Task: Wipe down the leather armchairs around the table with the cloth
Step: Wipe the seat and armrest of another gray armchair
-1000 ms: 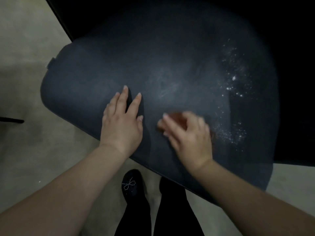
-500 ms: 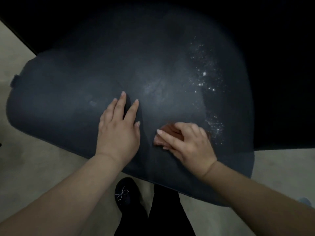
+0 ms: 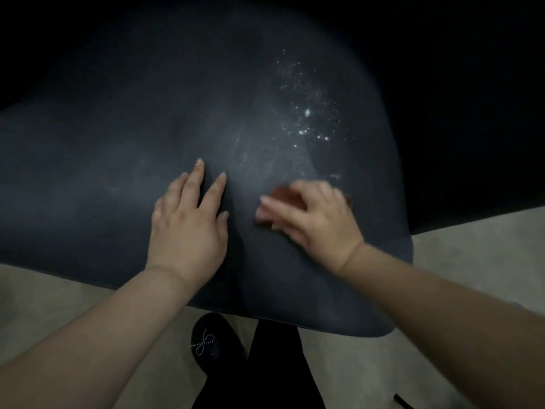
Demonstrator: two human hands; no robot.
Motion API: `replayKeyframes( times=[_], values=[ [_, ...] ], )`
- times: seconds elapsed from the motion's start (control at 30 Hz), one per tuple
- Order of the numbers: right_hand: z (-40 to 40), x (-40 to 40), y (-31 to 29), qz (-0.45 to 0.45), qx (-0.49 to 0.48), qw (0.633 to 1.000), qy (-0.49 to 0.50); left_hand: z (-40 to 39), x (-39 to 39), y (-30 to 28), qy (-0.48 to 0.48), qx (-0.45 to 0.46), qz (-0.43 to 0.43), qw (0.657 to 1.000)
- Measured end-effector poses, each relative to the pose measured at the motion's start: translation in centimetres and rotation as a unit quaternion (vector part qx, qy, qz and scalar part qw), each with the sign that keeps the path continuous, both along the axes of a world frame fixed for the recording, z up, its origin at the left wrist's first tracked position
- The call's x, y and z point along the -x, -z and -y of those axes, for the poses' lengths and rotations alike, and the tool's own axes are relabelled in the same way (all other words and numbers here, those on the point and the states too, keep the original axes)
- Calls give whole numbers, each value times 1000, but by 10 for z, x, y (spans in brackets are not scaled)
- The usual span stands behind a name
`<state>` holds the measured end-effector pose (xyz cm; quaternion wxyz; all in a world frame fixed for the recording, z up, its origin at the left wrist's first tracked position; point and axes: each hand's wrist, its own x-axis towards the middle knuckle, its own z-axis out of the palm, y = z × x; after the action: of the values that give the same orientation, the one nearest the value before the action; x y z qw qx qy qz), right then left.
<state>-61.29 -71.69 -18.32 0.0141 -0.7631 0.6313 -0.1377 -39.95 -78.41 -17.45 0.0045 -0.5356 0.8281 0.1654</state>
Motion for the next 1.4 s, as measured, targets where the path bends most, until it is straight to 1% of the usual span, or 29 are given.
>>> replayKeyframes(
  times=[0.07,0.13,0.2,0.27,0.33,0.37,0.4,0.47,0.53,0.57,0.6,0.67,0.77,0.9,0.97,1.03,1.13,1.2,1.23,1.3,1.33,1.4],
  values=[
    [24,14,-2,10,10,997,79,-1,0,2,2,3,-1,1000],
    [13,6,2,25,19,992,125,-2,0,2,-3,-1,0,1000],
    [-27,-11,10,26,25,994,104,-3,1,-1,-6,-3,1,1000],
    [-61,-17,12,26,12,999,44,-4,2,-2,2,-2,1,1000],
    [-57,-1,9,21,-11,1000,3,-3,1,-2,11,3,2,1000],
    [-44,10,8,16,-10,1000,2,-2,1,-1,16,6,2,1000],
    [-26,22,6,15,-2,1000,22,-1,0,0,18,8,3,1000],
    [10,43,4,20,16,994,111,3,1,2,19,10,6,1000],
    [19,44,6,25,18,982,186,8,3,4,17,12,5,1000],
    [11,37,8,22,23,979,202,10,6,4,15,12,4,1000],
    [-1,29,10,24,23,979,203,12,8,3,12,10,4,1000],
    [-27,15,10,27,15,986,167,17,14,1,8,4,6,1000],
    [-21,28,7,41,-16,990,131,27,19,0,8,7,3,1000],
    [26,49,4,54,-21,981,188,41,26,3,1,17,0,1000],
    [31,50,6,65,-22,973,221,47,30,6,-6,16,-4,1000],
    [19,40,6,66,-19,968,239,51,35,7,-13,17,-10,1000],
    [-11,19,2,67,-32,975,212,52,39,6,-19,17,-10,1000],
    [-15,18,-2,83,-32,975,204,53,40,6,-21,16,-12,1000],
    [-11,22,-4,101,-22,969,225,53,41,6,-20,16,-12,1000],
    [1,31,-6,135,3,941,310,54,42,7,-20,17,-13,1000],
    [6,36,-7,146,13,919,366,54,43,7,-22,18,-14,999],
    [10,47,-2,152,-3,853,499,53,44,8,-30,22,-22,999]
  ],
)
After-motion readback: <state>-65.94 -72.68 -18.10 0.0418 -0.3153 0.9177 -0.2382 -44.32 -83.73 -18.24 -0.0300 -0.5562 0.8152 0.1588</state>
